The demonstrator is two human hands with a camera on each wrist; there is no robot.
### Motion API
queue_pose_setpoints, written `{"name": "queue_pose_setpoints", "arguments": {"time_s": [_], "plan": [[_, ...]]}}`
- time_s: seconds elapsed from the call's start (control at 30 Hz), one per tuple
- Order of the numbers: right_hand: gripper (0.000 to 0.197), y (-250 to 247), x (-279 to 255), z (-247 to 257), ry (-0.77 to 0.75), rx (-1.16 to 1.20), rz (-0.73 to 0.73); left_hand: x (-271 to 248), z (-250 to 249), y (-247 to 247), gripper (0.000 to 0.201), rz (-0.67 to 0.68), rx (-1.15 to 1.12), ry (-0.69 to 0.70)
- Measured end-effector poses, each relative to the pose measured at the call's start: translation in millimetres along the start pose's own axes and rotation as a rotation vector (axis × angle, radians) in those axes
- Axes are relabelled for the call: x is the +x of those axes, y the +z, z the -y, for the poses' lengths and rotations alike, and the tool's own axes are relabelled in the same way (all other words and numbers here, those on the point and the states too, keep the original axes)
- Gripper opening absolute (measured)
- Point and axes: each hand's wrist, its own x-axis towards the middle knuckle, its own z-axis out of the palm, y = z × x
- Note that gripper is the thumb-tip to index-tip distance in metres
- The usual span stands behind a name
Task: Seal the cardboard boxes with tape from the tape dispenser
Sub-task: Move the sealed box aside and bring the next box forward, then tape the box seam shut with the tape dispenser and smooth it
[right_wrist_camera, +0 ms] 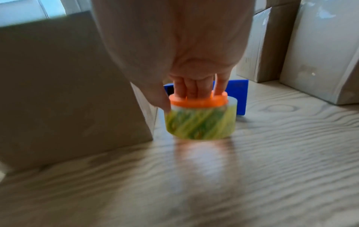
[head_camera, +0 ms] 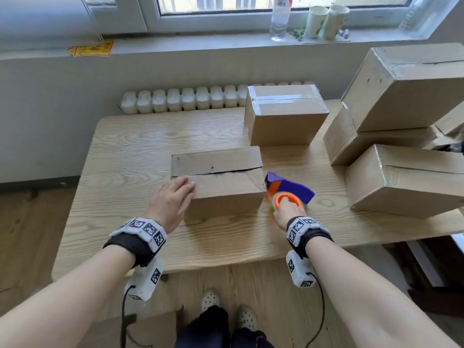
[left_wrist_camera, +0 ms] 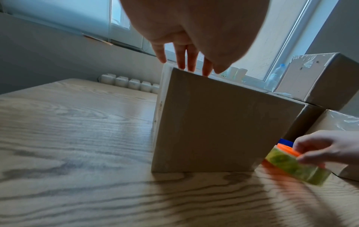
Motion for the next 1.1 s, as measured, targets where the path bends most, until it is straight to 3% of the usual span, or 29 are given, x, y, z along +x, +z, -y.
{"name": "queue_pose_setpoints", "arguments": {"time_s": [0.1, 0.33, 0.6, 0.73, 0.87, 1.1], "plan": [[0.045, -26.3, -7.1, -1.6, 0.033, 0.214, -0.069, 10.1, -3.8, -10.3, 0.037, -0.042, -0.007, 0.011], [0.022, -117.2, -30.3, -3.8, -0.135, 0.581, -0.350, 68.6, -43.1, -57.7, 0.038, -0.050, -0.055, 0.141], [0.022, -165.0, -55.9, 46.6, -0.504, 0.555, -0.339, 134.1, -74.9, -102.0, 0.061, -0.025, -0.060, 0.254], [0.023, -168.2, -66.4, 66.3, -0.606, 0.464, -0.328, 139.6, -71.2, -120.6, 0.066, 0.071, 0.036, 0.237], [0.024, -167.0, -69.3, 74.1, -0.662, 0.427, -0.310, 139.0, -64.5, -132.3, 0.041, 0.125, -0.010, 0.244], [0.023, -170.7, -67.0, 79.9, -0.713, 0.432, -0.302, 133.6, -67.1, -141.1, 0.014, 0.164, -0.001, 0.259]]}}
